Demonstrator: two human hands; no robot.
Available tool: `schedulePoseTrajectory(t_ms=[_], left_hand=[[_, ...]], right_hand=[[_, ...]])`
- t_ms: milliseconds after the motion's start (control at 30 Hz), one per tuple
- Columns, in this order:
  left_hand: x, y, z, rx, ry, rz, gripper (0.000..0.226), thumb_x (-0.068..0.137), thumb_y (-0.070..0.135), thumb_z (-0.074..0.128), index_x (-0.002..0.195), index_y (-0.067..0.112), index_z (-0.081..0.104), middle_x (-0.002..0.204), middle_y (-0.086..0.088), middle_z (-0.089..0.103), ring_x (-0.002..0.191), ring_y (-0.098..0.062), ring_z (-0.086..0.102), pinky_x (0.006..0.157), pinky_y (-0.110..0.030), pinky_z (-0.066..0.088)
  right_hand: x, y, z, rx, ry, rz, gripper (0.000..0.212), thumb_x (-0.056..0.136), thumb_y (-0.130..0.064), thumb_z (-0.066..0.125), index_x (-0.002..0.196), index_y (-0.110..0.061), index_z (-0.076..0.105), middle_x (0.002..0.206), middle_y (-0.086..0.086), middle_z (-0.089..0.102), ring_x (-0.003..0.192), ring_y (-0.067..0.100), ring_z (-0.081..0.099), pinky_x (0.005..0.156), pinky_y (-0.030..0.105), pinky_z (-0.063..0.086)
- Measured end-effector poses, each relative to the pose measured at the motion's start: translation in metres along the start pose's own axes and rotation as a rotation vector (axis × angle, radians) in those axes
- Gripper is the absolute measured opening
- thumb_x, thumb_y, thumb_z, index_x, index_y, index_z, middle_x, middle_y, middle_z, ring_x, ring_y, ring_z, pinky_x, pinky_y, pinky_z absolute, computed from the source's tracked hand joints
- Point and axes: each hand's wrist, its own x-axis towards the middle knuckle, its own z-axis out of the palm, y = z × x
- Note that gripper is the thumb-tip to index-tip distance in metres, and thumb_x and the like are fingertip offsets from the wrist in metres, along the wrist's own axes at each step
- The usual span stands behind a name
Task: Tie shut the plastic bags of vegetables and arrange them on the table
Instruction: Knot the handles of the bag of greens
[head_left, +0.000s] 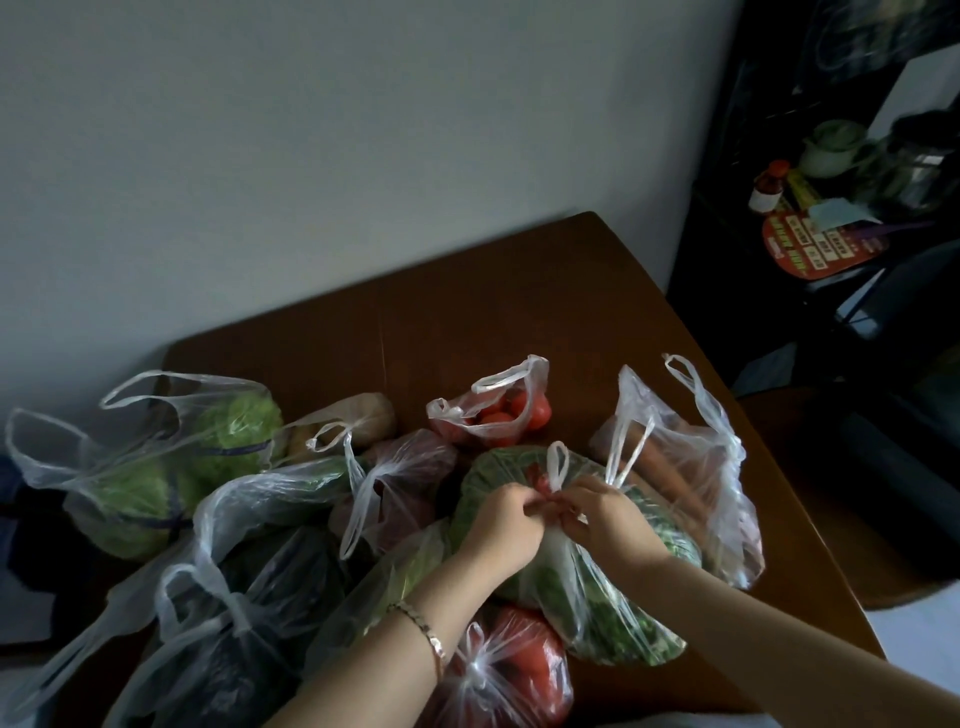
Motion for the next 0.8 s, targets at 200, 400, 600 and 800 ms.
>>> schedulePoseTrajectory(t_ms=[200, 400, 600, 800], left_hand=[[0.001, 0.000, -0.001, 0.089, 0.028, 0.037, 0.025, 0.090, 0.022, 0.053, 0.106, 0.006, 0.063, 0.111, -0.006, 0.059, 0.093, -0.012, 0.052, 0.079, -0.018, 0.037], [0.005, 0.002, 0.002, 0.235, 0.075, 0.125, 0.022, 0.088, 0.021, 0.055, 0.095, 0.002, 0.064, 0.102, -0.011, 0.061, 0.094, -0.023, 0.058, 0.080, -0.029, 0.047], [0.003, -0.005, 0.005, 0.328, 0.162, 0.292, 0.020, 0.089, 0.019, 0.056, 0.097, 0.003, 0.065, 0.105, -0.007, 0.061, 0.102, -0.019, 0.051, 0.080, -0.021, 0.038], [0.003, -0.025, -0.001, 0.297, 0.121, 0.445, 0.023, 0.085, 0.015, 0.059, 0.106, 0.011, 0.068, 0.104, -0.001, 0.066, 0.096, -0.021, 0.052, 0.081, -0.028, 0.044]], right_hand=[[0.006, 0.003, 0.000, 0.127, 0.051, 0.163, 0.008, 0.073, -0.003, 0.069, 0.080, -0.004, 0.071, 0.074, -0.001, 0.056, 0.066, 0.005, 0.050, 0.060, 0.009, 0.037], [0.002, -0.001, -0.004, 0.300, 0.124, 0.298, 0.018, 0.072, 0.002, 0.069, 0.071, -0.016, 0.071, 0.062, -0.011, 0.062, 0.058, -0.003, 0.056, 0.056, 0.007, 0.042], [0.009, -0.003, -0.004, 0.478, 0.124, 0.468, 0.024, 0.069, -0.005, 0.076, 0.070, -0.021, 0.059, 0.070, 0.001, 0.065, 0.070, 0.018, 0.062, 0.067, 0.027, 0.049], [0.015, 0.002, -0.007, 0.473, -0.063, 0.440, 0.026, 0.073, -0.003, 0.074, 0.061, -0.018, 0.056, 0.062, -0.001, 0.061, 0.054, 0.003, 0.053, 0.050, 0.005, 0.039]])
